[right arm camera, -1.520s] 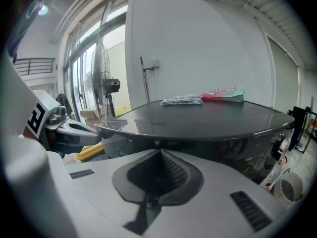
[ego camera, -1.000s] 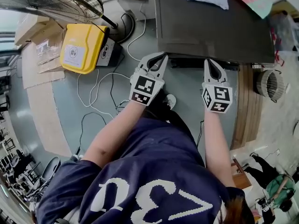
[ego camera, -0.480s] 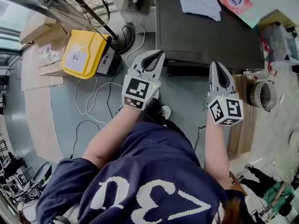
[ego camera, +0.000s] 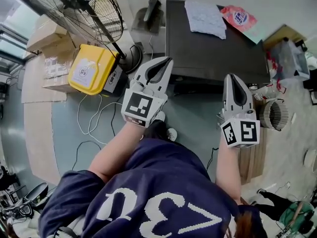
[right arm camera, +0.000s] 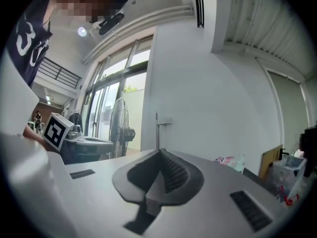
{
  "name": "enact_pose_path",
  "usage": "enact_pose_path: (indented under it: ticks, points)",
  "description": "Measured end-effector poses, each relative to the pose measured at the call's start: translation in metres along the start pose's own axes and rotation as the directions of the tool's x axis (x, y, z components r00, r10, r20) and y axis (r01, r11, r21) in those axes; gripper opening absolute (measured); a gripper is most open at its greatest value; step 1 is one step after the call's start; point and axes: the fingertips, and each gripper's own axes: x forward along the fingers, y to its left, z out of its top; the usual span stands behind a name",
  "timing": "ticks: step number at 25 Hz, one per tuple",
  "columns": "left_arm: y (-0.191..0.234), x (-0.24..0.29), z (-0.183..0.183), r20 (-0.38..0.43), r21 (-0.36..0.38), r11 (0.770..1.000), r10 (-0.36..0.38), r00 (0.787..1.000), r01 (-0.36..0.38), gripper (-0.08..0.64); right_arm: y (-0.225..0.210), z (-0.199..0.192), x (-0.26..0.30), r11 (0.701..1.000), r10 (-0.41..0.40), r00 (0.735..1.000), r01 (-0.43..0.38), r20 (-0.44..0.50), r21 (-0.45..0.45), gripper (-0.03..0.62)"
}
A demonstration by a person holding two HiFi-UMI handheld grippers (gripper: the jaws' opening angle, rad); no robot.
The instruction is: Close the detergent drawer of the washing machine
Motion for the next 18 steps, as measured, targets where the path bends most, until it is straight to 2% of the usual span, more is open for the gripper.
enact_pose_path:
  ticks: [5, 7, 14, 18]
  points:
    - [-0.009, -0.015, 0.024, 0.066, 0.021, 1.0, 0.001, 0.998, -0.002, 0.017, 0.007, 0.025, -0.015, 1.0, 0.01, 0.999, -0.009, 0.049, -0.024, 0.014]
    - [-0.011, -0.021, 0.027, 0.06, 0.024, 1.0, 0.004, 0.998, -0.006, 0.017, 0.009, 0.031, -0.018, 0.999, 0.015, 0.998, -0.014, 0.061, -0.029, 0.014]
    - [-0.016, -0.039, 0.037, 0.134, 0.037, 0.999, -0.014, 0.991, 0.009, 0.017, 0.026, 0.041, -0.023, 0.998, 0.032, 0.997, -0.029, 0.067, -0.048, 0.014]
    - [-0.017, -0.047, 0.037, 0.148, 0.035, 0.999, -0.012, 0.989, 0.007, 0.017, 0.031, 0.044, -0.028, 0.994, 0.002, 0.997, 0.006, 0.076, -0.106, 0.014]
